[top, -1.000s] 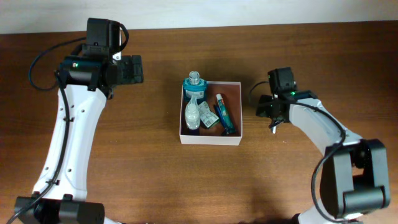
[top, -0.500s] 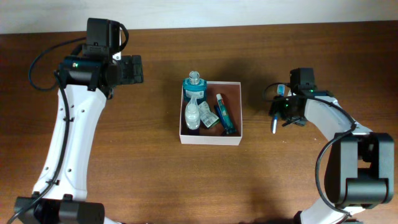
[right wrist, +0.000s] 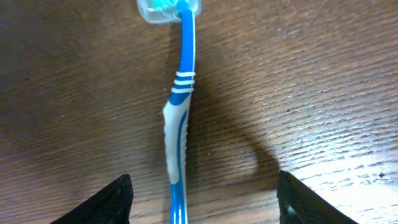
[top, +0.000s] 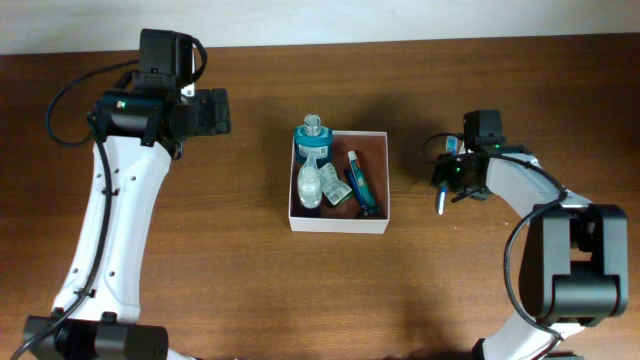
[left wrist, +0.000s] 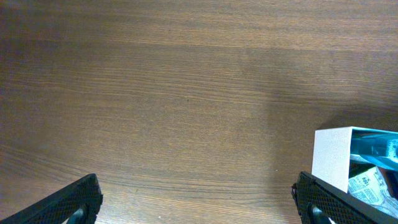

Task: Pack container
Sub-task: 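Lower the right gripper onto the blue toothbrush handle and close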

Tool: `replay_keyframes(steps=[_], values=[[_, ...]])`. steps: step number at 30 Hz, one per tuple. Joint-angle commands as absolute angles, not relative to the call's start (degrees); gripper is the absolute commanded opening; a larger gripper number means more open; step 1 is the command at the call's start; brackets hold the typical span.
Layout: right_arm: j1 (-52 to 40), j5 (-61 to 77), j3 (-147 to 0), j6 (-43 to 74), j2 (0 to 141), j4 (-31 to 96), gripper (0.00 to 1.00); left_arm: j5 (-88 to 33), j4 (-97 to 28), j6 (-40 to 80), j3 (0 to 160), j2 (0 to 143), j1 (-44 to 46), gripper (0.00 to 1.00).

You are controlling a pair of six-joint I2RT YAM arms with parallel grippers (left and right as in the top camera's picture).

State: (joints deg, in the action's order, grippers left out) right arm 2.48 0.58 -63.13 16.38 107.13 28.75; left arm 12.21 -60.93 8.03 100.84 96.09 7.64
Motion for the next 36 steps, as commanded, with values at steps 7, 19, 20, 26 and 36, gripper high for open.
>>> replay_keyframes(steps=[7,19,20,26,36], values=[[-0.5,-5.3,-62.5,16.6,110.4,27.4,0.66,12.2,-61.0,8.8,101.3,95.2,7.6,0.99],[-2.1,-7.2,-62.6,16.8,110.4,27.0,0.46,12.2,-61.0,8.8,101.3,95.2,7.6,0.99],[-2.1,-7.2,-62.6,16.8,110.4,27.0,0.42,12.2,-61.0,8.8,101.3,95.2,7.6,0.99],[-2.2,-7.2,-62.6,16.8,110.4,27.2,0.23,12.2,-61.0,8.8,101.3,95.2,7.6,1.0],[-2.2,-7.2,-62.6,16.7,110.4,27.4,0.04,12.2,-61.0,8.8,101.3,95.2,7.6,1.0]])
